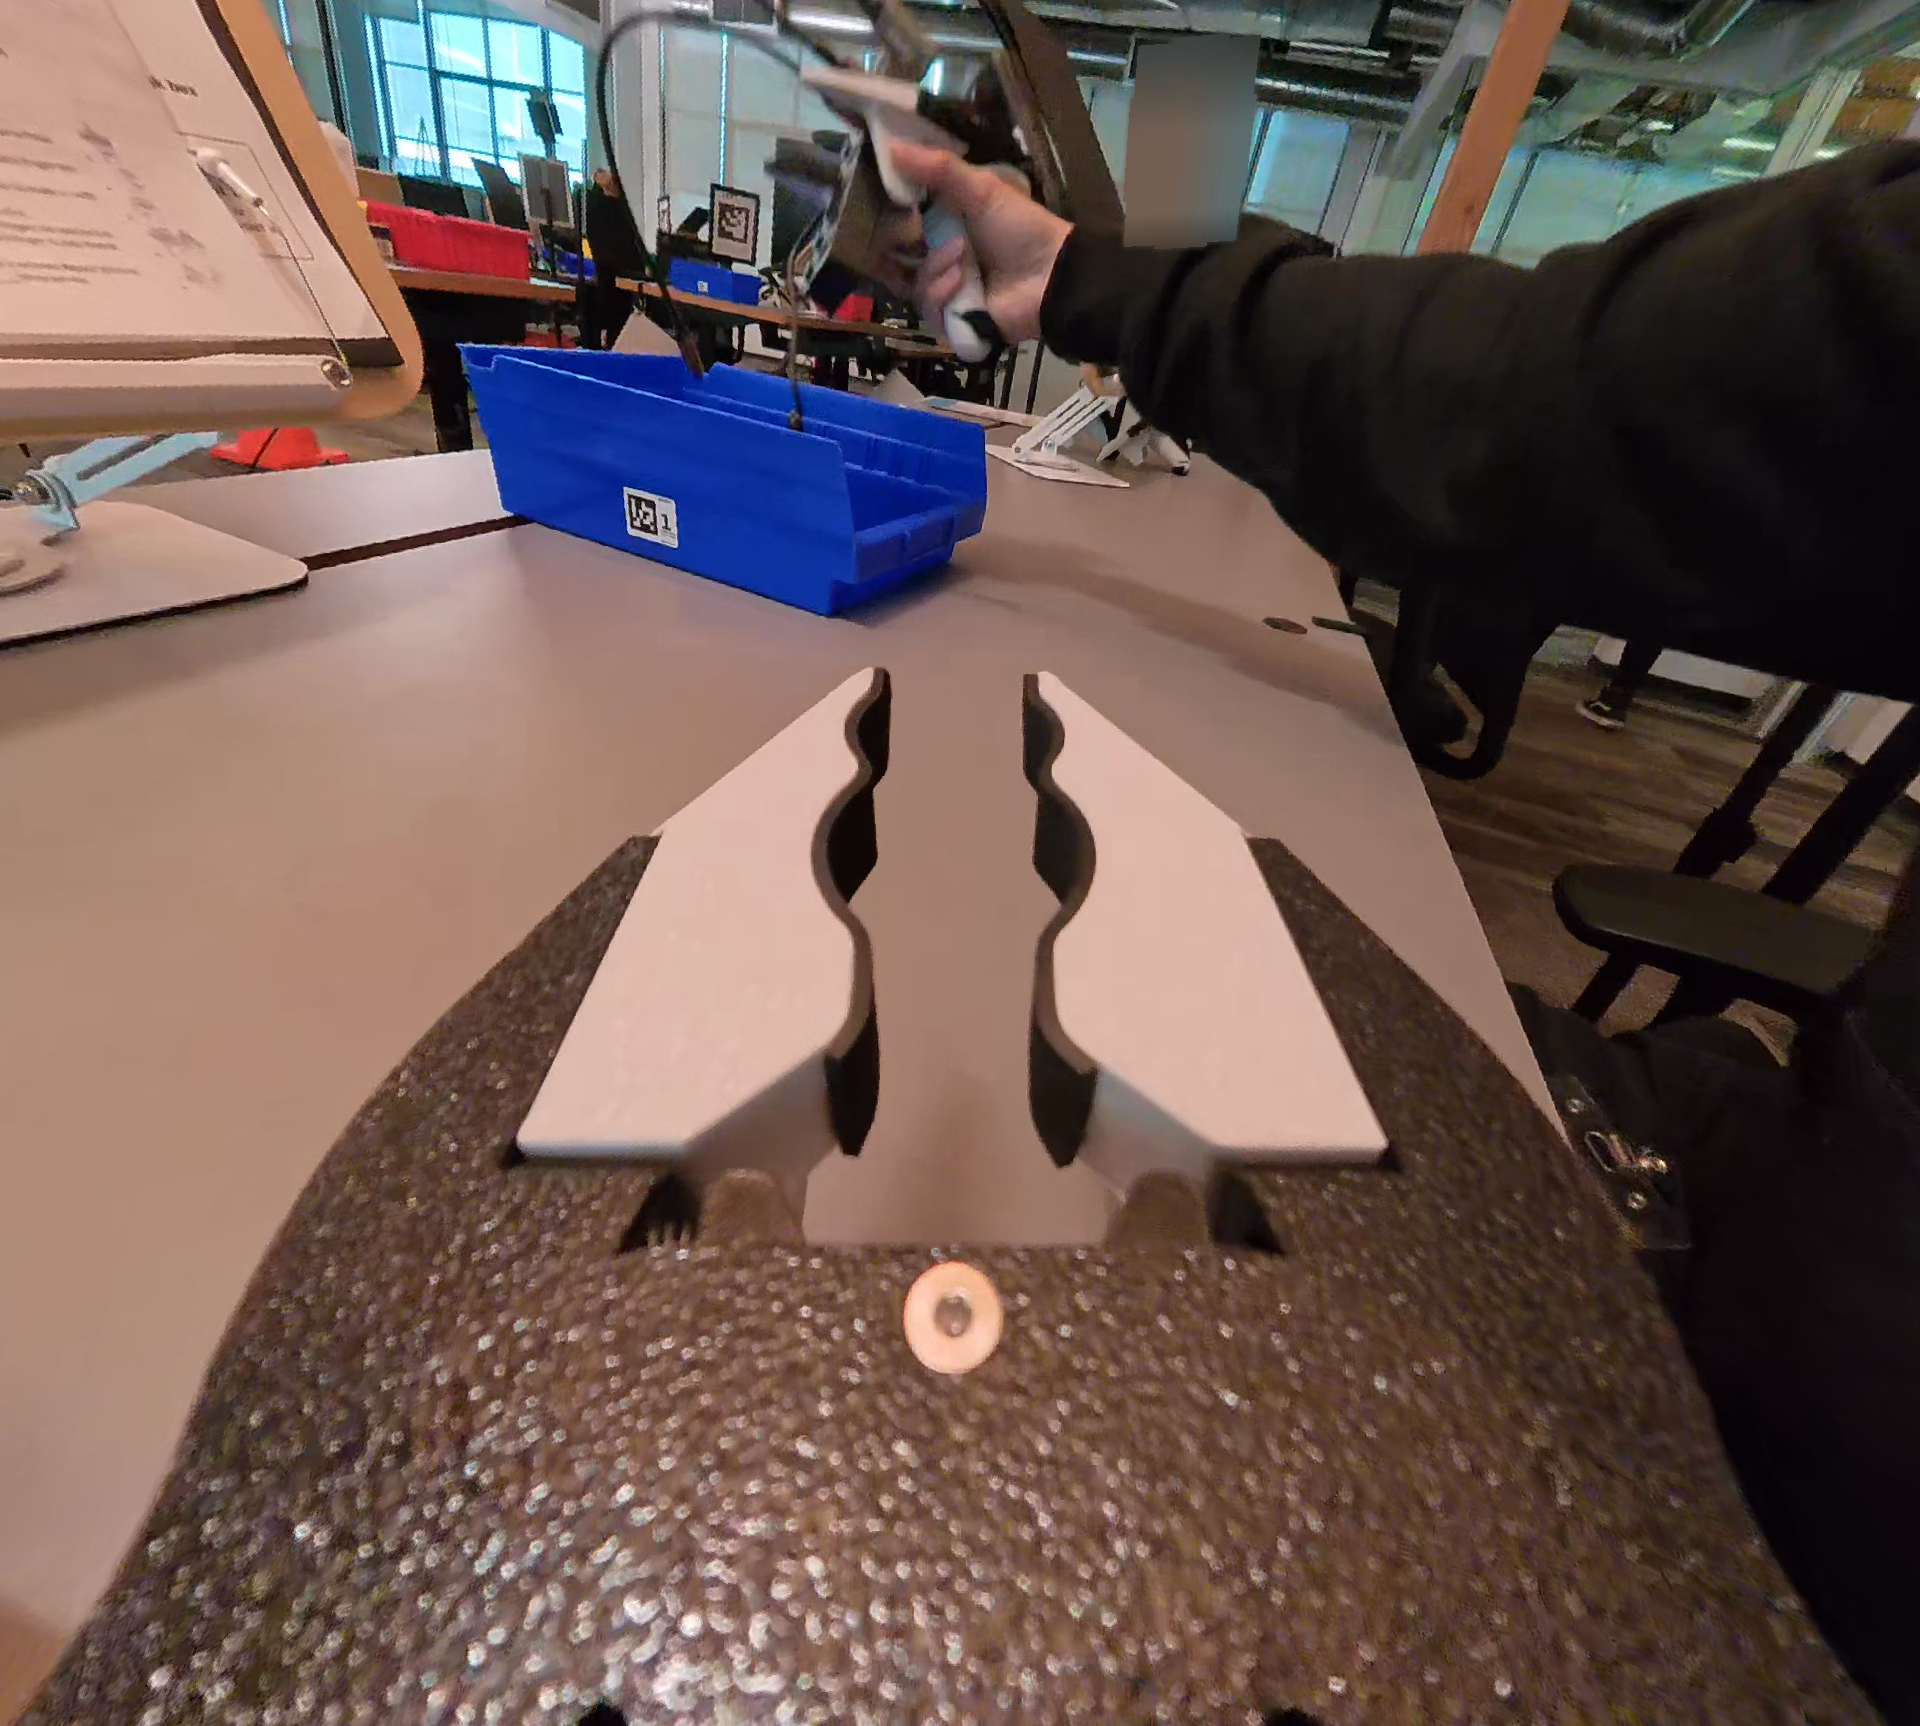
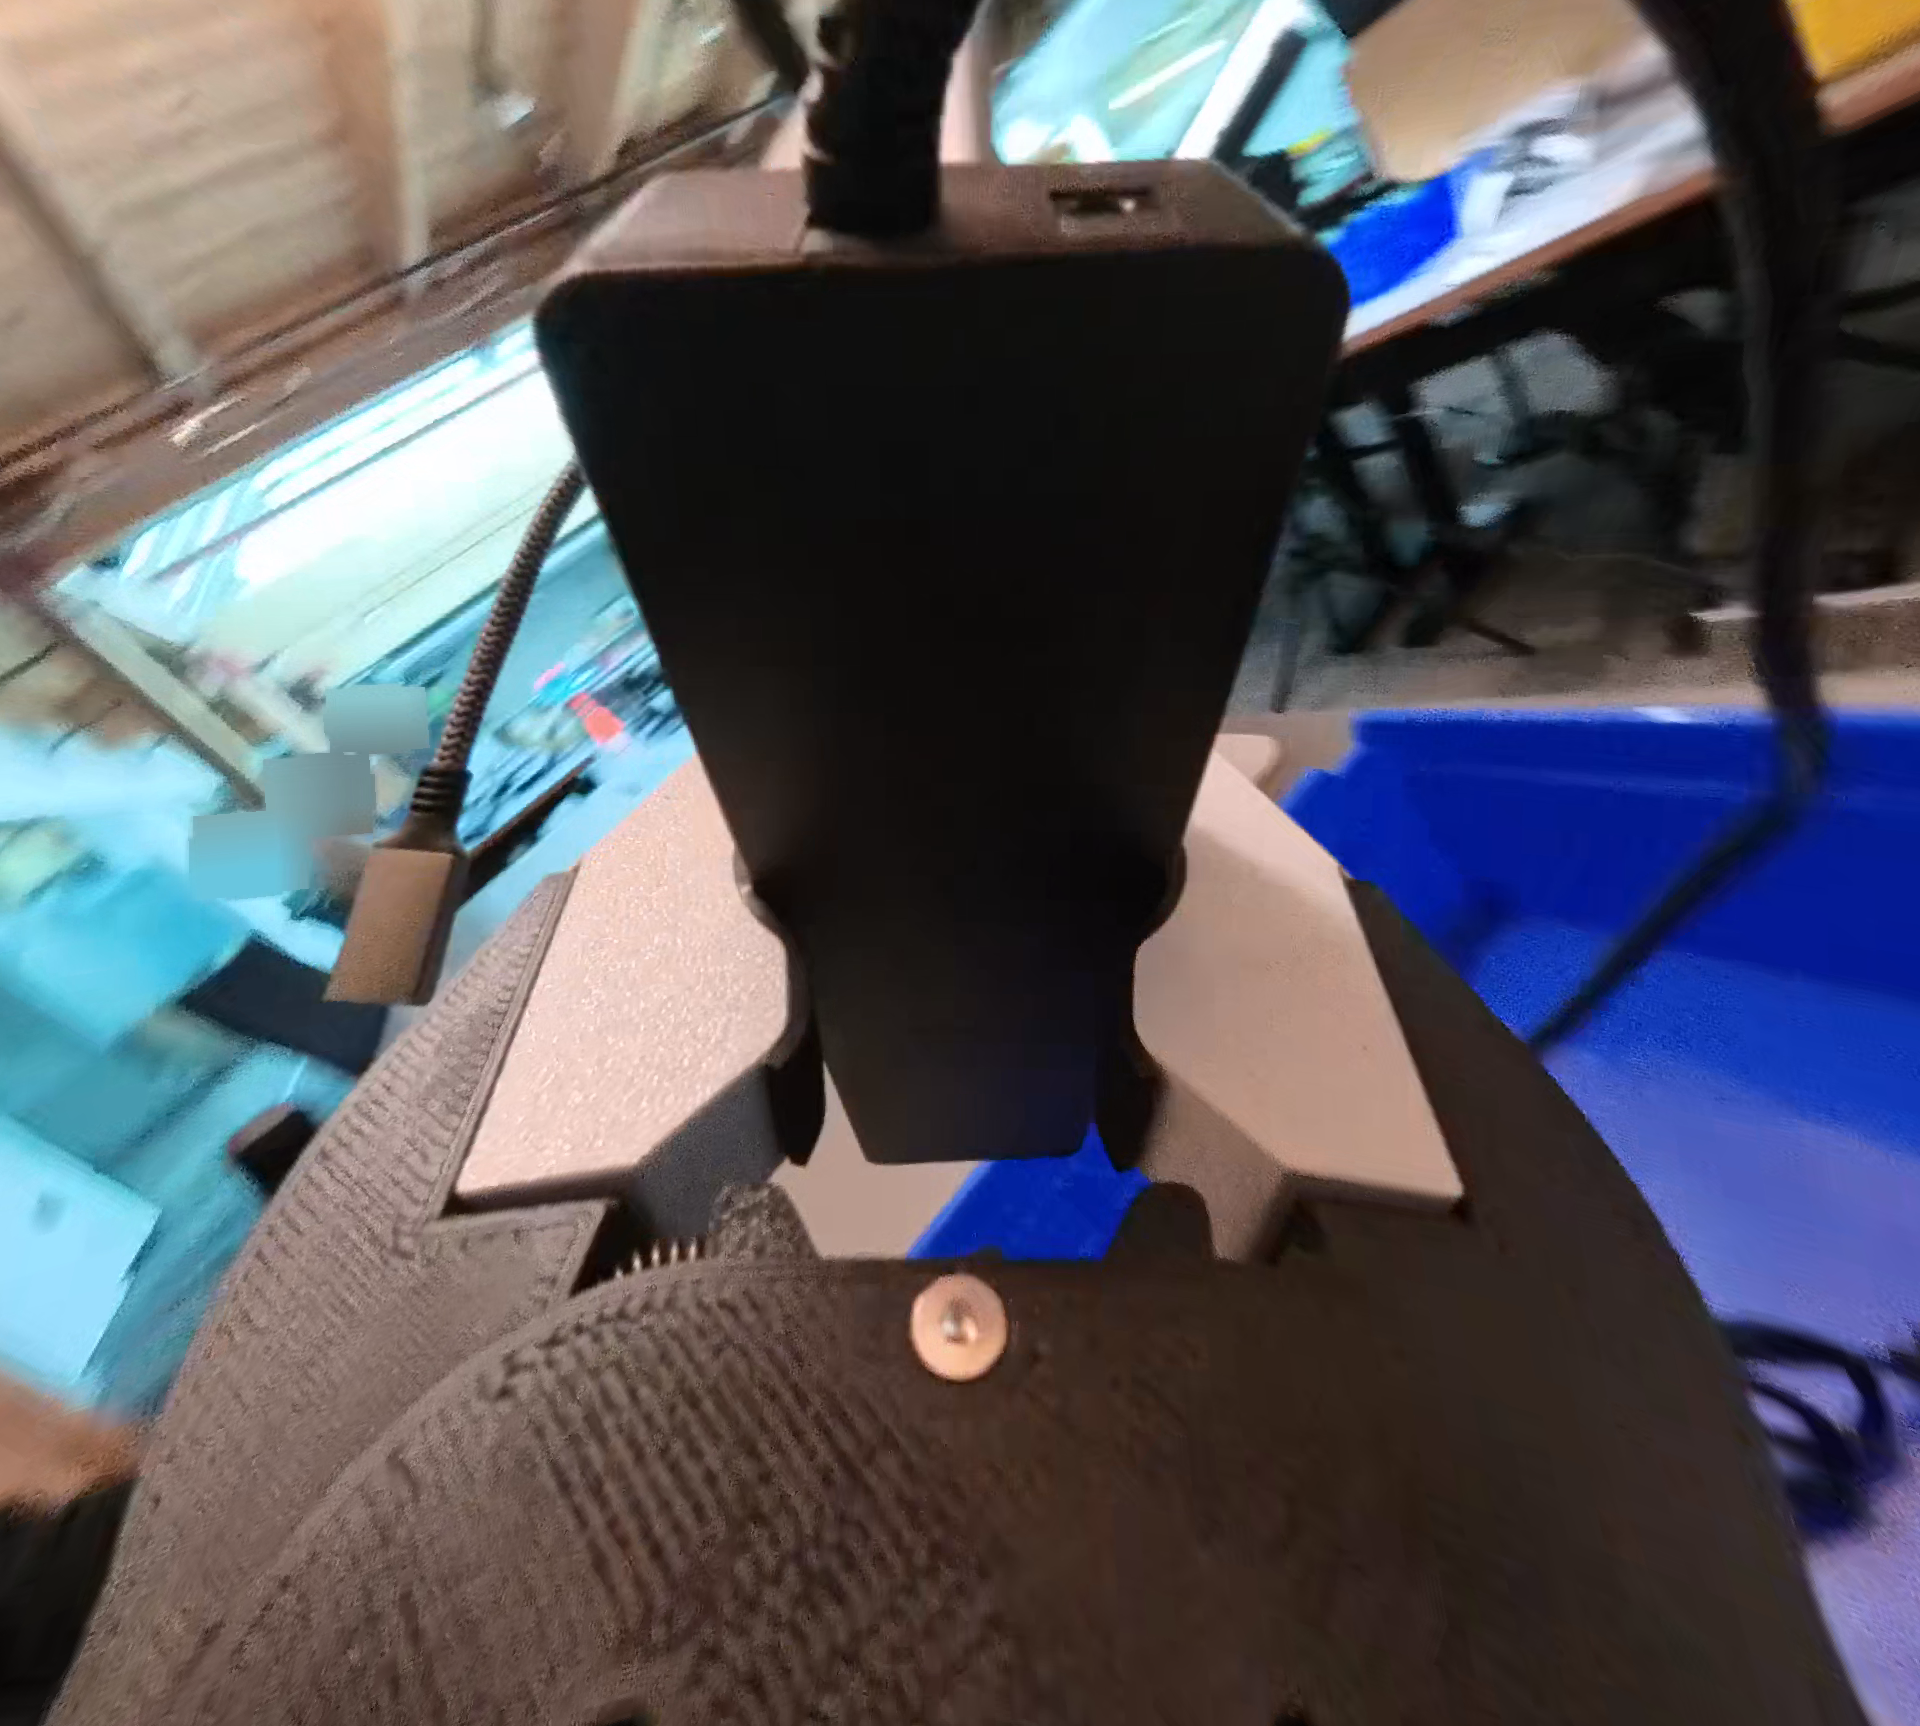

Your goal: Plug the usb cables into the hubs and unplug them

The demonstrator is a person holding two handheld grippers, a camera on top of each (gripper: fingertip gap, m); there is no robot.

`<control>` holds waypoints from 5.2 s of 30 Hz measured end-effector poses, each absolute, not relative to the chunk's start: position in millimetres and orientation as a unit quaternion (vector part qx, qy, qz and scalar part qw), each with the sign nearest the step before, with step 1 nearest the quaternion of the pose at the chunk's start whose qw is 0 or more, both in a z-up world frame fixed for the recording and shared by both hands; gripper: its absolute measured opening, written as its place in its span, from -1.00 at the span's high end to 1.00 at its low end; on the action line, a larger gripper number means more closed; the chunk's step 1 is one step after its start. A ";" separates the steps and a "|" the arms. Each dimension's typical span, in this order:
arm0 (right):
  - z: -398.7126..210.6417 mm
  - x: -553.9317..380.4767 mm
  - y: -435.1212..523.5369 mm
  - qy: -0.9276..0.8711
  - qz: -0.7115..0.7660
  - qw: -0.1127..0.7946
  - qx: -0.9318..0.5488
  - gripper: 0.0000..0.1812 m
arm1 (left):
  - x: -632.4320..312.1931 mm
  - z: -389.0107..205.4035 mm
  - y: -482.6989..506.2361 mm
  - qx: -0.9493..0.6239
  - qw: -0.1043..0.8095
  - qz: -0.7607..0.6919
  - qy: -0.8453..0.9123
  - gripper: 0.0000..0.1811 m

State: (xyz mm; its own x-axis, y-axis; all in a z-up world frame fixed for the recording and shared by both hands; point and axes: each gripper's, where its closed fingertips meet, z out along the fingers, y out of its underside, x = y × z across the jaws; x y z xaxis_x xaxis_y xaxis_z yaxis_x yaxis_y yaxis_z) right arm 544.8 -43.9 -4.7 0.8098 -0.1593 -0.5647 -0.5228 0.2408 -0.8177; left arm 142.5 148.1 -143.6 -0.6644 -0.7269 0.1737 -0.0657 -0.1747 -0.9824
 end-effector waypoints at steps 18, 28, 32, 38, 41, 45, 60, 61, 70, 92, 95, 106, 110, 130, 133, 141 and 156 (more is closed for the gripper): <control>-194.1 546.7 -61.4 0.375 -0.184 0.279 -0.865 0.28 | 135.1 -133.0 156.0 -0.320 0.269 -0.712 0.565 0.81; -79.2 459.1 -35.2 0.340 -0.228 0.516 -0.752 -0.21 | 133.1 -123.5 201.6 -0.400 0.354 -0.560 0.634 0.70; -56.5 359.4 30.8 0.206 -0.130 0.638 -0.730 -0.12 | 137.3 -99.8 280.5 -0.466 0.395 -0.432 0.664 0.67; -105.4 272.5 120.1 0.019 -0.051 0.641 -0.766 -0.12 | 184.1 -75.8 411.1 -0.424 0.368 -0.169 0.810 0.54; -132.8 259.8 140.4 -0.023 -0.032 0.621 -0.783 -0.22 | 214.3 -87.2 450.4 -0.374 0.312 -0.109 0.866 0.47; -147.2 246.1 141.2 -0.034 -0.011 0.640 -0.768 -0.25 | 232.6 -136.6 491.7 -0.356 0.213 -0.047 0.909 0.38; -167.8 240.6 137.6 -0.056 0.020 0.652 -0.756 -0.27 | 225.1 -260.9 511.8 -0.265 0.007 0.038 0.963 0.42; -168.3 242.1 136.8 -0.060 0.009 0.649 -0.758 -0.26 | 225.6 -260.4 511.1 -0.263 0.013 0.038 0.964 0.54; -153.8 253.5 129.6 -0.030 -0.022 0.681 -0.732 -0.14 | 242.7 -206.4 520.3 -0.323 0.173 0.069 0.928 0.56; -93.3 202.7 132.2 -0.030 0.097 0.766 -0.635 -0.10 | 207.0 -26.3 234.5 -0.039 0.753 0.058 0.655 0.56; -90.0 195.9 128.8 -0.036 0.123 0.770 -0.625 0.00 | 204.0 -62.1 186.7 0.029 0.792 0.052 0.608 0.56; -96.8 220.7 119.2 -0.100 -0.104 0.748 -0.648 0.89 | 221.3 -93.4 158.8 -0.047 0.773 -0.112 0.623 0.56; -83.7 247.7 104.3 -0.119 -0.328 0.707 -0.615 0.90 | 222.5 -106.9 140.3 -0.301 0.494 -0.475 0.663 0.43; -100.9 219.2 116.9 -0.111 -0.086 0.761 -0.633 0.26 | 233.9 -92.1 124.1 -0.291 0.020 -0.804 0.517 0.49; -102.1 225.6 116.8 -0.040 0.057 0.764 -0.641 0.05 | 225.1 -83.1 126.5 -0.215 0.106 -0.814 0.529 0.49; -110.0 213.4 123.4 -0.026 0.142 0.747 -0.649 0.47 | 216.9 -84.9 131.5 -0.178 0.133 -0.830 0.512 0.49; -108.0 218.4 125.7 0.004 0.155 0.756 -0.636 0.48 | 221.7 -90.3 134.0 -0.204 0.120 -0.839 0.490 0.49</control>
